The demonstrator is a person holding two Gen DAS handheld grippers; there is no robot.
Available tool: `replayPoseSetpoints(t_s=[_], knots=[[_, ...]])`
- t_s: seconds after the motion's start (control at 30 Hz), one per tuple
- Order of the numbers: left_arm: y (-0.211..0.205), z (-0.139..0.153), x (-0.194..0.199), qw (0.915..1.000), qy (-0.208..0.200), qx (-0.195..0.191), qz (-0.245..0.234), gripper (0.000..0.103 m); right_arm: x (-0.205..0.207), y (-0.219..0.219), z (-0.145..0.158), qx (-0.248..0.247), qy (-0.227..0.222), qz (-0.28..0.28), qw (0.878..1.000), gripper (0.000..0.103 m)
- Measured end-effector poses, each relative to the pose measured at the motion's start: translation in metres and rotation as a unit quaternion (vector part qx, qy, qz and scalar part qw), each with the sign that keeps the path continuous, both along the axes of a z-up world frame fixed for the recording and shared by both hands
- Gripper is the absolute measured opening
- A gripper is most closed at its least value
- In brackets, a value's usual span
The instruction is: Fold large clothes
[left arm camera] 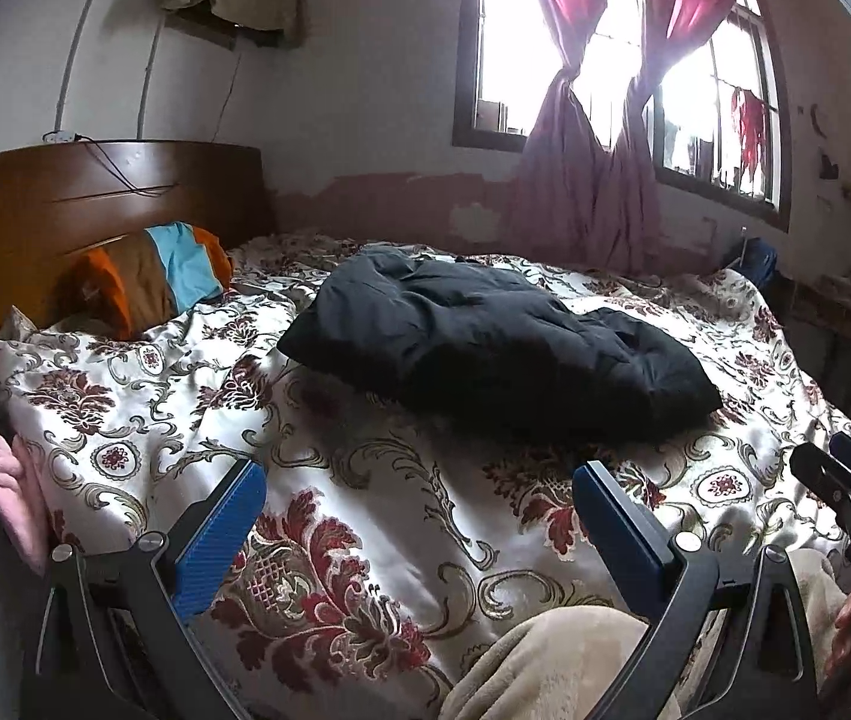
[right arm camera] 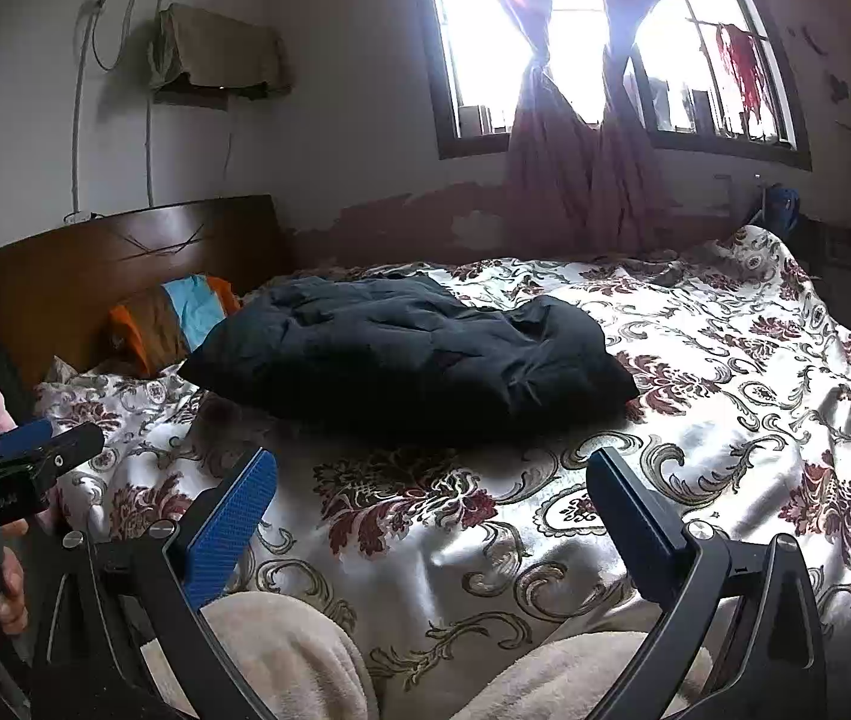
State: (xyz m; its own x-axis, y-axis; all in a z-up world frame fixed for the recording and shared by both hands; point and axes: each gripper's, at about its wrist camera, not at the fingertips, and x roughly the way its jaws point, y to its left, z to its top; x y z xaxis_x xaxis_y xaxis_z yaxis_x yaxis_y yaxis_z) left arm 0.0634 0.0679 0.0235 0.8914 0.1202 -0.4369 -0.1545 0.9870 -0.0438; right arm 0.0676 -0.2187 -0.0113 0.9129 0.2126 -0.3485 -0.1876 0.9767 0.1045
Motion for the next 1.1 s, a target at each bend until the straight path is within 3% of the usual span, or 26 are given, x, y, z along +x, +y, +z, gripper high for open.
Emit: replayPoseSetpoints(t_s=[1.1], knots=[[-0.0054,0.0014,0.0016,0.9999,0.003,0.012,-0.003,0.103,0.0023,-0.0028,-0.002,0.008,0.004,-0.005,1.0,0.102]])
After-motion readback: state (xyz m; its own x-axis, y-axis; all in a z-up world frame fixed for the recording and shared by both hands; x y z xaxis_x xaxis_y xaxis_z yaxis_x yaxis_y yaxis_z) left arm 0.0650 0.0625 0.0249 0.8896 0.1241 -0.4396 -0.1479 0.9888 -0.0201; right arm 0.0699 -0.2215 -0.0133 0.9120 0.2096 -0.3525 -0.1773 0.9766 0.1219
